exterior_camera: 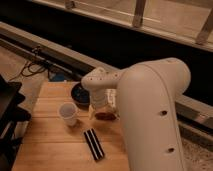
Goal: Place the pepper on the white sponge
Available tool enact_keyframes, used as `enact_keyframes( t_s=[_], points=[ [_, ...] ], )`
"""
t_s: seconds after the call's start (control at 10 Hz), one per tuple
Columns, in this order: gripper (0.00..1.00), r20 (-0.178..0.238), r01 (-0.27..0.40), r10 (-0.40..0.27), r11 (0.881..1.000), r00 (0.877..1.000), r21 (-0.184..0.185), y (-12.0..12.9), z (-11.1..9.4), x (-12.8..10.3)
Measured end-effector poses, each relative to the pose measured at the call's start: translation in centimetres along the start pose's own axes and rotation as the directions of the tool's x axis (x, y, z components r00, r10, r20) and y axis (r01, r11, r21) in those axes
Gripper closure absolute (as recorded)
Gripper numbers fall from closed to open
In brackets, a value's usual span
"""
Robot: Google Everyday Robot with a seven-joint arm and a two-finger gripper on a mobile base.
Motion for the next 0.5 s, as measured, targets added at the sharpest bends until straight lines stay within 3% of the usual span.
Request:
enact_keyframes(
  t_s=[0.5],
  points=[
    [0.20, -0.028, -0.035, 0.033, 0.996, 0.999, -0.086, -0.8, 2.6, 1.2]
  ],
)
